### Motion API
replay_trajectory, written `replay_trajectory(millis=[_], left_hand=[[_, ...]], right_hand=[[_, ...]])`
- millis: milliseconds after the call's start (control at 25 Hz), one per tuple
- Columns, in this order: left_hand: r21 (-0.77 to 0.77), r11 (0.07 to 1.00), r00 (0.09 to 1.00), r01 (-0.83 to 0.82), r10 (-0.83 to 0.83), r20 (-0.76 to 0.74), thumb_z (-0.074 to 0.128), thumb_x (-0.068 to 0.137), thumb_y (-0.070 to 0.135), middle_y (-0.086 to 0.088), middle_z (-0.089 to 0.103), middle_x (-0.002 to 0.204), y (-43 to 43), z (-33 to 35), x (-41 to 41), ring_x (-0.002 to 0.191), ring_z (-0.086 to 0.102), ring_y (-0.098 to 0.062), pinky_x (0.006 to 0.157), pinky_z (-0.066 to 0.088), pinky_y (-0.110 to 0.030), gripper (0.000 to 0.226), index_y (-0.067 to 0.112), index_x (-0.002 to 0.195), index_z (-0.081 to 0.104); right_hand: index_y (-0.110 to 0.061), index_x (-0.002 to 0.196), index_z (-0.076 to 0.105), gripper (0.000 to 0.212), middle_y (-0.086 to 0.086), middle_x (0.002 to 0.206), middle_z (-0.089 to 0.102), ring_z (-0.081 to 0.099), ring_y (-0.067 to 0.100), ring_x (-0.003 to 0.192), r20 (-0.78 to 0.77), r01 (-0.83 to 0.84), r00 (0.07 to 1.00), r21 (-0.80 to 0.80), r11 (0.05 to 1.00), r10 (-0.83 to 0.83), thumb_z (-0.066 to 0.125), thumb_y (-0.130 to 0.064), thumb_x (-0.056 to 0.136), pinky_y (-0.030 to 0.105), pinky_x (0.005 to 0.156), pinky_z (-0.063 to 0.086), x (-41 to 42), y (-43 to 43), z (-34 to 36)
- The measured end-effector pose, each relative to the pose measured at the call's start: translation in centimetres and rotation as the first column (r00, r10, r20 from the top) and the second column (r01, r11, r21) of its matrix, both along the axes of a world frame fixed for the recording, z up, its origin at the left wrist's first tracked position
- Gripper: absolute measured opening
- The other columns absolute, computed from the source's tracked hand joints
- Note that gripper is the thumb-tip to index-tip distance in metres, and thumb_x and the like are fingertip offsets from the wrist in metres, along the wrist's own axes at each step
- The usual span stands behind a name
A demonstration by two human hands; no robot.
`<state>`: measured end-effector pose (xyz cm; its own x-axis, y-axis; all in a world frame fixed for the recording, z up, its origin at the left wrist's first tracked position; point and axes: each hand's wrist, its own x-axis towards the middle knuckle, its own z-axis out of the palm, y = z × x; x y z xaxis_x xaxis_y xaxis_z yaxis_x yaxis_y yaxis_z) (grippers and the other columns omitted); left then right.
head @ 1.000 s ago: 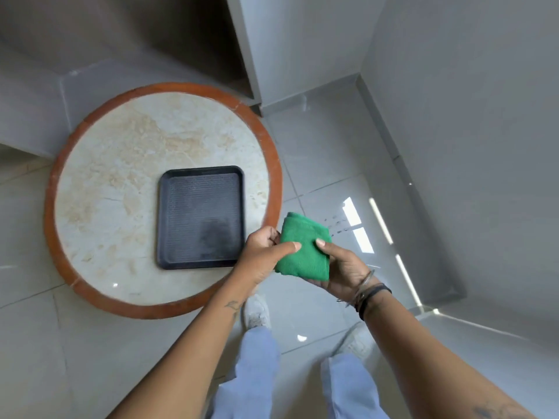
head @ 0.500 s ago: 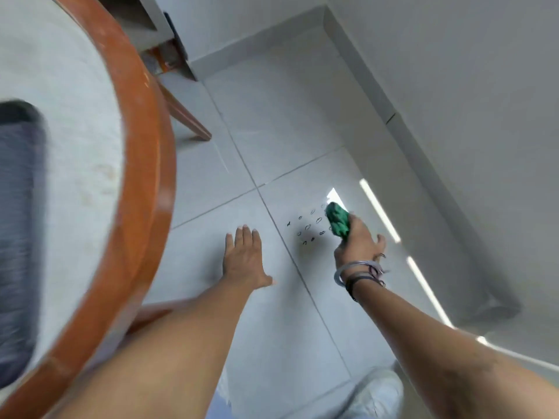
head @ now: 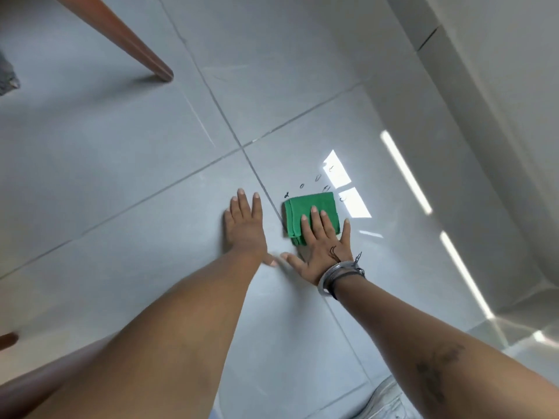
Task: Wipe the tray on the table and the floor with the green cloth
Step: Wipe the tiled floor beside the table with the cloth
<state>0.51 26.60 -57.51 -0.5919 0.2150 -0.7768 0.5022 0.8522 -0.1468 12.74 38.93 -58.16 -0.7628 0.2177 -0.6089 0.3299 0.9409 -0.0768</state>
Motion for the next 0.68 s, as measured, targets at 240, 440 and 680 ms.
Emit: replay_trajectory(millis=[240, 440, 680], left_hand=[[-0.085, 0.996, 0.998, 0.037, -0.041, -0.042, 0.088, 0.046, 0.061, -0.027, -0.02, 0.158, 0.9, -0.3, 0.1, 0.15, -0.006, -0.04, 0.122, 0.005, -0.048, 0.163, 0.009, 0.149, -0.026], [-0.071, 0.991, 0.992, 0.113, -0.117, -0.055, 0.081, 0.051, 0.069, -0.027, -0.015, 0.16, 0.5, 0.0, -0.4, 0.15, 0.0, -0.039, 0.123, 0.005, -0.047, 0.155, 0.009, 0.152, -0.02], [-0.091, 0.985, 0.985, 0.149, -0.156, -0.073, 0.078, 0.049, 0.074, -0.029, -0.013, 0.16, 0.5, -0.2, -0.5, 0.15, 0.003, -0.04, 0.122, 0.004, -0.049, 0.158, 0.008, 0.15, -0.023]], right_hand=[[-0.026, 0.151, 0.002, 0.099, 0.004, 0.162, -0.011, -0.008, 0.024, 0.148, 0.141, -0.161, 0.977, 0.011, 0.987, 0.158, 0.013, -0.085, 0.073, 0.062, 0.113, -0.01, -10.4, 5.1, 0.1], [-0.027, 0.151, 0.014, 0.082, 0.005, 0.163, -0.002, -0.005, 0.024, 0.148, 0.18, -0.553, 0.788, -0.212, 0.806, 0.588, 0.03, -0.071, 0.084, 0.059, 0.11, -0.019, 3.5, 4.5, 3.6], [-0.032, 0.15, 0.009, 0.087, 0.002, 0.163, -0.005, -0.005, 0.023, 0.148, 0.088, -0.257, 0.963, 0.018, 0.966, 0.254, 0.009, -0.08, 0.078, 0.063, 0.111, -0.013, -9.6, 8.3, 0.8]])
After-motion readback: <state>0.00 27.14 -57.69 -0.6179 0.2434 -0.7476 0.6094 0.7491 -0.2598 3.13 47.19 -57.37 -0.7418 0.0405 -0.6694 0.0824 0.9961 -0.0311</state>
